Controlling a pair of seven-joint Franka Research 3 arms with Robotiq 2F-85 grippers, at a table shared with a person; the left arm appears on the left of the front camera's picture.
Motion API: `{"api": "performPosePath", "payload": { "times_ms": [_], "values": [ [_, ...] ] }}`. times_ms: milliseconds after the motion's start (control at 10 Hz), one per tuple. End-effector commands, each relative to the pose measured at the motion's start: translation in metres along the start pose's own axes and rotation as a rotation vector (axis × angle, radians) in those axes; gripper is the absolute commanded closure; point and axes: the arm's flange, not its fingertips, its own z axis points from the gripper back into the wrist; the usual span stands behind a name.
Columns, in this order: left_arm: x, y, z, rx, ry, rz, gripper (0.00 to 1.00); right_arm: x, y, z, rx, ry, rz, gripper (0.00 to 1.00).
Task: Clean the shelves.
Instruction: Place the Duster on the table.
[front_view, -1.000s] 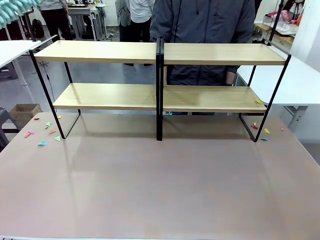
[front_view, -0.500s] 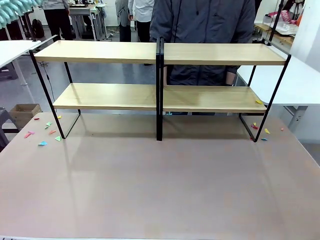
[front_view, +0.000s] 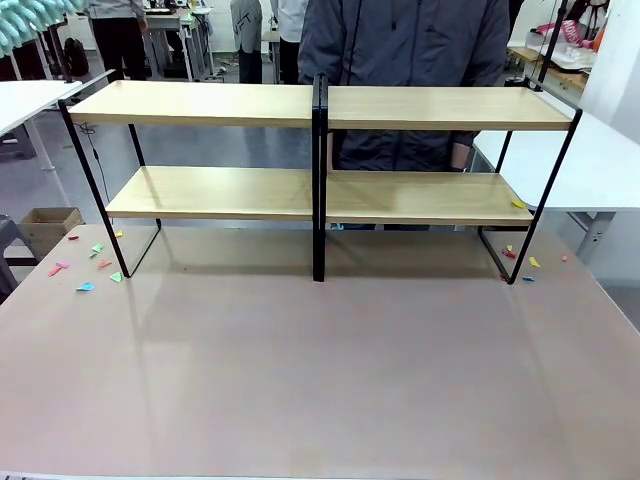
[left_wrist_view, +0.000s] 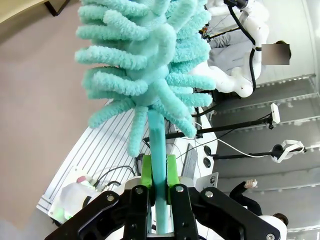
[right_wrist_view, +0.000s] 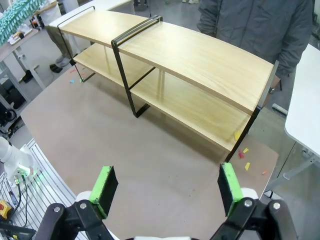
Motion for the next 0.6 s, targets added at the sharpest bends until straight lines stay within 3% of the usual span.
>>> {"api": "performPosePath", "payload": {
  "times_ms": [0, 200, 300, 400, 500],
  "values": [
    [-0.003, 0.0, 0.002, -0.001, 0.003, -0.015, 0.88, 0.001, 0.0, 0.0, 0.01, -0.005, 0.002, 0.0],
    [0.0, 0.0, 0.0, 0.0, 0.0, 0.0, 0.88, 0.0, 0.0, 0.0, 0.0, 0.0, 0.0, 0.0],
    [0.0, 0.018, -0.013, -0.136, 0.18, -0.02, 0.88, -0.02, 0.002, -0.016, 0.149, 0.089, -0.151, 0.0],
    [-0.007, 0.038, -0.039, -0.197, 0.415, -0.054, 0.88, -0.043, 0.003, -0.028, 0.232, 0.193, -0.294, 0.0],
    [-0.013, 0.065, -0.069, -0.155, 0.619, -0.032, 0.88, -0.068, 0.007, -0.051, 0.177, 0.347, -0.496, 0.0]
  ]
}}
